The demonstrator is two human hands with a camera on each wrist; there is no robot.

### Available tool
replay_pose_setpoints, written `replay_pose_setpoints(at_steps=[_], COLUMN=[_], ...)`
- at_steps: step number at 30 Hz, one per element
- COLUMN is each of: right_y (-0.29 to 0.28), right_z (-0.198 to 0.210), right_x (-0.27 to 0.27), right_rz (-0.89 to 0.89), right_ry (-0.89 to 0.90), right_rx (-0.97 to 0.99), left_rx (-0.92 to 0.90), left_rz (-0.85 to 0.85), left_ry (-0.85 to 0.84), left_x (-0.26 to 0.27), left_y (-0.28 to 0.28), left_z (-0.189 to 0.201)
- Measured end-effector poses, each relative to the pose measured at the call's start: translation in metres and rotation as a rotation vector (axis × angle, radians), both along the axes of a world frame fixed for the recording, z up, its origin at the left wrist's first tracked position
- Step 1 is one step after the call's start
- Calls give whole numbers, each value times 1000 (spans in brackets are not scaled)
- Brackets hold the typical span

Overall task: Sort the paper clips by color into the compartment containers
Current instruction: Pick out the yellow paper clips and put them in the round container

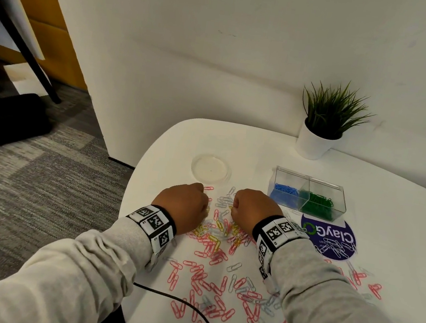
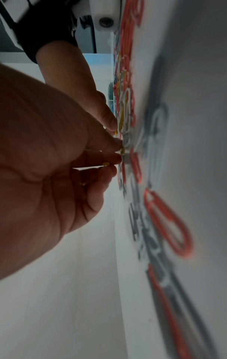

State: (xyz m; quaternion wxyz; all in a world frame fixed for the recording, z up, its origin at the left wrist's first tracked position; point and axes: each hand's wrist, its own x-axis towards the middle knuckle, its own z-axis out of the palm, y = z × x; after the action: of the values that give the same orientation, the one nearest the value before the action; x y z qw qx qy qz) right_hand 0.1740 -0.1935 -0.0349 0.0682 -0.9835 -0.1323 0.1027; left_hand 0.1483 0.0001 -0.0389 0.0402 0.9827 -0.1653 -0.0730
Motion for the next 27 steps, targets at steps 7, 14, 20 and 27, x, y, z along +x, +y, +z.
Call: replay_pose_setpoints(at_steps=[7, 14, 20, 27], right_y=[-12, -24, -3, -6], right_z=[21, 35, 18, 9], right_x=[-6, -18, -20, -26], right_rz=[-197, -674, -220, 19], right_ry=[11, 600, 301, 107], right_rx=[392, 1662, 639, 152], left_rx=[-54, -249, -284, -328], left_rz=[31, 77, 67, 52], left_ry=[-71, -49, -7, 10], left_x=[-4, -8, -4, -2], left_y=[-1, -1, 0, 2], left_z=[3, 9, 3, -1])
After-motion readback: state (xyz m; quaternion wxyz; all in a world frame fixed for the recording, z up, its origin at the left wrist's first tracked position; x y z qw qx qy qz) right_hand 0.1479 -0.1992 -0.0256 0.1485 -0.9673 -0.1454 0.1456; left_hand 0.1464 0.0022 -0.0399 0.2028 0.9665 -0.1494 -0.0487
